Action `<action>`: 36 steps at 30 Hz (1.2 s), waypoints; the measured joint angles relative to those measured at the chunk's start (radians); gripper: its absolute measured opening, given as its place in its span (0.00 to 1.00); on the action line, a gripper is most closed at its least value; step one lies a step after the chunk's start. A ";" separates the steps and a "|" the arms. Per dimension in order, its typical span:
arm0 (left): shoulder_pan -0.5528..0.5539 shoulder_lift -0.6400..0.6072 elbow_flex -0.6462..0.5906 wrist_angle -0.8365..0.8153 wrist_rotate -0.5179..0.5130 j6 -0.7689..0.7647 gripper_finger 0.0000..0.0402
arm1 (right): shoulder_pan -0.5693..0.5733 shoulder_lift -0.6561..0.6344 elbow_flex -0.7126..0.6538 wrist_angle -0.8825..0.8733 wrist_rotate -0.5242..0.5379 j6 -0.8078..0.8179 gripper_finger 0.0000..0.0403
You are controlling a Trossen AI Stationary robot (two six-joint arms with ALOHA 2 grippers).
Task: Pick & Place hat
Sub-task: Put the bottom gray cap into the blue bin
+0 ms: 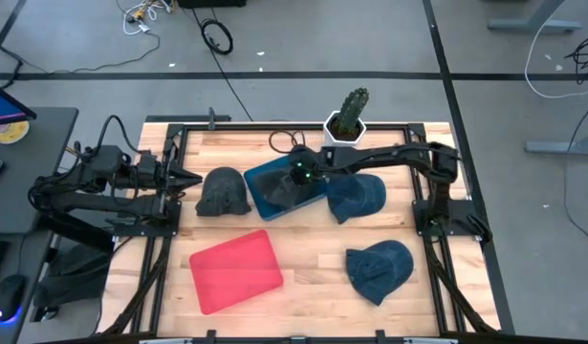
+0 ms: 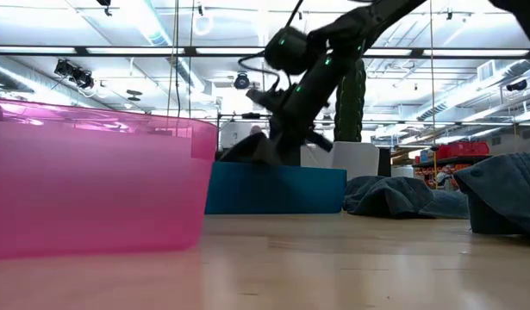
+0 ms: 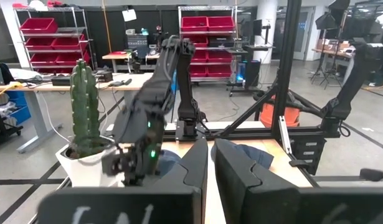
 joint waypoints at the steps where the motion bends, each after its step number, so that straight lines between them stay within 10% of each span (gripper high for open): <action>1: 0.000 0.000 0.000 0.000 0.000 0.000 0.07 | 0.000 0.016 0.000 0.005 0.000 0.000 0.00; 36: 0.000 0.000 0.000 0.003 0.000 0.000 0.07 | 0.042 -0.031 -0.007 0.070 -0.016 -0.125 0.26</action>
